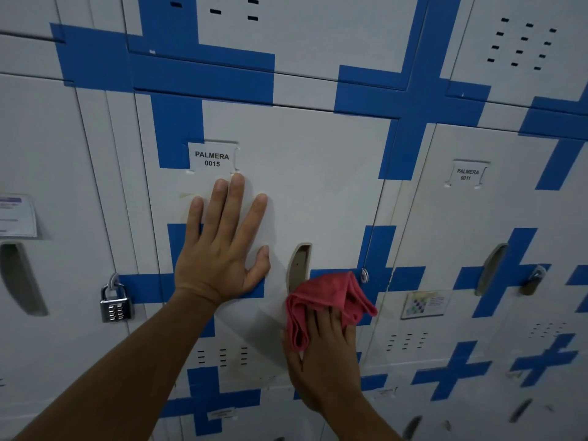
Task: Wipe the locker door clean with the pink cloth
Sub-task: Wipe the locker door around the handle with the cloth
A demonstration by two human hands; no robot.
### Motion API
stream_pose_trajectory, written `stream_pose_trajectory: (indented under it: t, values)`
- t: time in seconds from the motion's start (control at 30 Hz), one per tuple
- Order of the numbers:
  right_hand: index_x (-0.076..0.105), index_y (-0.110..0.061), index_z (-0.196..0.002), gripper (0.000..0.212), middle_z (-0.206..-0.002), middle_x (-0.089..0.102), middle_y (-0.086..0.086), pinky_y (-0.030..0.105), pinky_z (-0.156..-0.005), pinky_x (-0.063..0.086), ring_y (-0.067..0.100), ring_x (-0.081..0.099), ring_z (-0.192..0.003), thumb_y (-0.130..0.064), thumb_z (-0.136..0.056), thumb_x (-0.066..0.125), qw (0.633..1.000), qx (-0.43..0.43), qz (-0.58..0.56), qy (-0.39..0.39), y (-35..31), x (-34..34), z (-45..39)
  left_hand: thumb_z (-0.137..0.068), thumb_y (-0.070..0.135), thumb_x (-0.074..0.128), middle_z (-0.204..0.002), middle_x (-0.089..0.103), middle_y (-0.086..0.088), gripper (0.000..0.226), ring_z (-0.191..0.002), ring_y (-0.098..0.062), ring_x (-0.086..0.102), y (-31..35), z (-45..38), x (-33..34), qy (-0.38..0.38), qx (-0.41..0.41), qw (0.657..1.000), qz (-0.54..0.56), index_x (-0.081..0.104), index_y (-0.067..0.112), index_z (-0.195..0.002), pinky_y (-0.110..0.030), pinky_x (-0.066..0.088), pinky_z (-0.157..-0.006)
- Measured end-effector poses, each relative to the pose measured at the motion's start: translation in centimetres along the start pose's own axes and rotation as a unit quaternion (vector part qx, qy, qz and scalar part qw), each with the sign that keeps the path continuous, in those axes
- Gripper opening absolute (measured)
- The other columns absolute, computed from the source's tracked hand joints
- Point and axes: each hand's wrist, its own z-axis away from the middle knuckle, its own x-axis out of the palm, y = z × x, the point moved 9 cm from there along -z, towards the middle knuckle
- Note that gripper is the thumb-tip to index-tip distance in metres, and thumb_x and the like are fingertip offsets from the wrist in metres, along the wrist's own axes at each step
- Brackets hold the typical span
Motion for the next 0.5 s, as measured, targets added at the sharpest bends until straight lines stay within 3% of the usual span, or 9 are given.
stream_pose_trajectory:
  t: [0.1, 0.17, 0.3, 0.37, 0.43, 0.5]
  values:
    - [0.029, -0.028, -0.147, 0.062, -0.146, 0.041, -0.003, 0.039, -0.114, 0.025, 0.020, 0.035, -0.135, -0.058, -0.094, 0.040, 0.997, -0.051, 0.009, 0.065, -2.1, -3.6, -1.9, -0.092, 0.049, 0.042, -0.163, 0.012, -0.020, 0.079, -0.154, -0.032, 0.000, 0.0, 0.1, -0.1, 0.001, -0.001, 1.000, -0.002, 0.021, 0.012, -0.158, -0.051, 0.004, -0.123]
    - [0.020, -0.025, -0.153, 0.067, -0.156, 0.029, 0.000, 0.047, -0.120, 0.012, 0.021, 0.018, -0.147, -0.060, -0.097, 0.030, 0.994, -0.050, 0.012, 0.092, -3.2, -5.9, -3.9, -0.092, 0.050, 0.042, -0.163, 0.011, -0.019, 0.079, -0.154, -0.031, -0.001, 0.1, 0.0, -0.1, -0.003, -0.001, 1.000, 0.003, 0.020, 0.013, -0.158, -0.051, 0.004, -0.123]
    - [0.018, -0.018, -0.155, 0.072, -0.160, 0.024, 0.005, 0.042, -0.121, -0.003, 0.023, 0.009, -0.150, -0.059, -0.098, 0.032, 0.987, -0.049, 0.021, 0.153, -5.4, -9.0, -5.5, -0.093, 0.051, 0.042, -0.163, 0.007, -0.019, 0.080, -0.154, -0.031, -0.003, 0.0, -0.1, 0.1, -0.012, -0.002, 1.000, 0.004, 0.017, 0.013, -0.159, -0.050, 0.001, -0.124]
    - [0.020, -0.021, -0.154, 0.073, -0.159, 0.026, 0.001, 0.038, -0.120, -0.005, 0.019, 0.012, -0.149, -0.061, -0.096, 0.033, 0.990, -0.048, -0.002, 0.132, -5.3, -7.9, -4.5, -0.092, 0.051, 0.044, -0.163, 0.008, -0.019, 0.081, -0.154, -0.031, -0.002, 0.0, -0.1, 0.0, -0.011, -0.002, 1.000, 0.002, 0.018, 0.013, -0.158, -0.050, 0.001, -0.124]
    - [0.030, -0.026, -0.149, 0.068, -0.152, 0.036, -0.005, 0.040, -0.121, 0.012, 0.013, 0.025, -0.141, -0.065, -0.093, 0.036, 0.995, -0.027, -0.027, 0.091, -3.9, -5.1, -2.5, -0.091, 0.050, 0.044, -0.163, 0.012, -0.020, 0.080, -0.154, -0.031, -0.001, 0.1, -0.1, 0.0, -0.005, -0.002, 1.000, 0.005, 0.020, 0.012, -0.158, -0.050, 0.002, -0.124]
    - [0.039, -0.031, -0.139, 0.060, -0.138, 0.047, -0.010, 0.039, -0.112, 0.033, 0.006, 0.037, -0.123, -0.065, -0.090, 0.044, 0.998, 0.003, -0.043, 0.046, -2.2, -1.9, 0.0, -0.091, 0.049, 0.044, -0.163, 0.014, -0.021, 0.079, -0.154, -0.032, 0.001, 0.1, 0.0, -0.1, -0.002, -0.003, 1.000, 0.004, 0.021, 0.012, -0.158, -0.051, 0.003, -0.124]
